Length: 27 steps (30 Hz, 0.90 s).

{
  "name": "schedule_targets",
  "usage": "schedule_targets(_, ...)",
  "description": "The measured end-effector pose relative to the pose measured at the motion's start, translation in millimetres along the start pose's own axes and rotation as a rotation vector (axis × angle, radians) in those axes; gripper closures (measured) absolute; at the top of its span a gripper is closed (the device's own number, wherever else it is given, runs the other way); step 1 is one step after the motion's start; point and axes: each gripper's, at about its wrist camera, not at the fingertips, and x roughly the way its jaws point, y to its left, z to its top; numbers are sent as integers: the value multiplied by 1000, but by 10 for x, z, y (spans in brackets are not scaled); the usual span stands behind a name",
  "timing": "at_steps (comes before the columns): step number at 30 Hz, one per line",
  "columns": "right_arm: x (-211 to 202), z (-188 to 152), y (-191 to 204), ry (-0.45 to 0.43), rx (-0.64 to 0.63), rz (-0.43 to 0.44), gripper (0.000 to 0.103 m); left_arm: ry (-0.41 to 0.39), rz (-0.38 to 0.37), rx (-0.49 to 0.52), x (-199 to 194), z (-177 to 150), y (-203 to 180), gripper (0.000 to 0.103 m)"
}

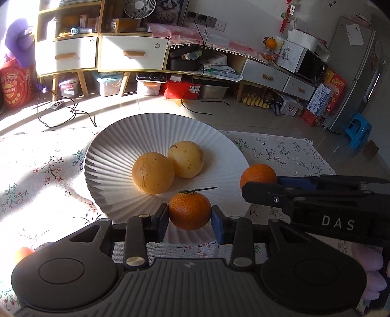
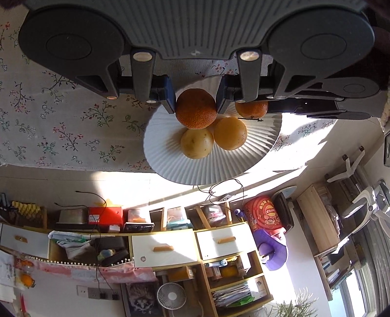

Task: Organize fruits
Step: 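Carry both mandarins onto the white plate and open both tools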

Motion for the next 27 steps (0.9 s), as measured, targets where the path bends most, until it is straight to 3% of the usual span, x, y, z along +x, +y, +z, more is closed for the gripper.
schedule_targets(21, 195, 70, -86, 42, 20, 18, 68, -8, 32, 40, 126, 29, -54, 74)
schedule_targets(27, 83, 112, -109, 11, 45, 4, 51, -1, 32, 51, 62, 27, -60, 61)
